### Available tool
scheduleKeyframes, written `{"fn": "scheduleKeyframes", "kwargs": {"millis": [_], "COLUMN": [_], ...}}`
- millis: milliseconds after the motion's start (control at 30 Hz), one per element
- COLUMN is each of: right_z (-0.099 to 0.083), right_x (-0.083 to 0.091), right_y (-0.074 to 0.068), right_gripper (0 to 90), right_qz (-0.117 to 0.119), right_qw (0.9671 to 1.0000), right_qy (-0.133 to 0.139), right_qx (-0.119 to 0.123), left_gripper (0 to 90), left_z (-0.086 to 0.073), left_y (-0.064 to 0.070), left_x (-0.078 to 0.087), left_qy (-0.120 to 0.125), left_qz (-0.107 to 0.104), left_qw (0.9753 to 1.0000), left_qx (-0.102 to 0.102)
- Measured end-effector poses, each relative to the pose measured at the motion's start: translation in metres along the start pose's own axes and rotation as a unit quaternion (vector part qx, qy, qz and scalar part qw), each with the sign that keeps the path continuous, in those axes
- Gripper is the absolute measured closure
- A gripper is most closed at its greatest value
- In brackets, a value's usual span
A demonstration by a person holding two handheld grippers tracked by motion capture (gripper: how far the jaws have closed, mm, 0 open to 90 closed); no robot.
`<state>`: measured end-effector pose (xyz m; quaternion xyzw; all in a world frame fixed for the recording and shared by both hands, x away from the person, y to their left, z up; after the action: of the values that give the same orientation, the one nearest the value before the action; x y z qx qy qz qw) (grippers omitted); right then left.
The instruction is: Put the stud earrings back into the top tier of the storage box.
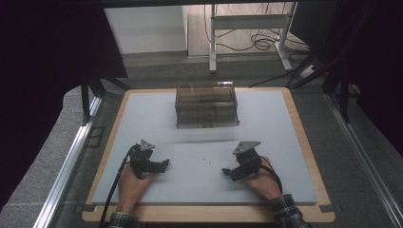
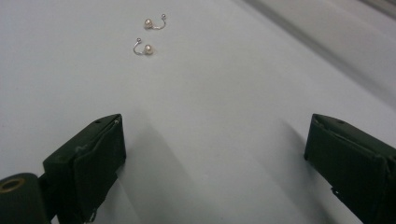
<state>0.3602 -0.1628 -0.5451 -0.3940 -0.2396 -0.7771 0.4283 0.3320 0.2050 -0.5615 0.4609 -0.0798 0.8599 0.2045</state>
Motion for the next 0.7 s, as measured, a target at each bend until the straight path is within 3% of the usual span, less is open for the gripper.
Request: {"fn": "scheduleKeyframes", "kwargs": {"millis": [400, 700], "right_z": [0.0008, 0.0063], "right_x": [0.0006, 0.0052], "right_y": [-0.0004, 0.0014], "right_gripper": [5.2, 10.1], "right_qz": [0.0, 0.0], "right_qw": [1.0, 0.9994], "right_qy": [-0.005, -0.035], "right_qx": [-0.002, -0.007], "left_gripper": [0.0, 0.0], "left_z": [0.0, 0.0], "left_y": [-0.0002, -0.0002], "left_x": [0.0001, 0.0001], "left_qy": [-0.001, -0.001], "left_qz": [0.0, 0.0], "left_qw": [1.0, 1.0], "left_qx": [-0.001, -0.001]}}
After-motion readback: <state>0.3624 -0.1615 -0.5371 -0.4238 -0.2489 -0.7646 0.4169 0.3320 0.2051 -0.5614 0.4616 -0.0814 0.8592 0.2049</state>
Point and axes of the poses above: each handheld gripper's, and its own axes: x roughly backward along the jaws, z roughly out of its top, y roughly to its right, the point moved 1 cm from there along -x, roughly forward along the jaws, and after that the axes turned 9 degrees about -y, right-handed, at the moved point
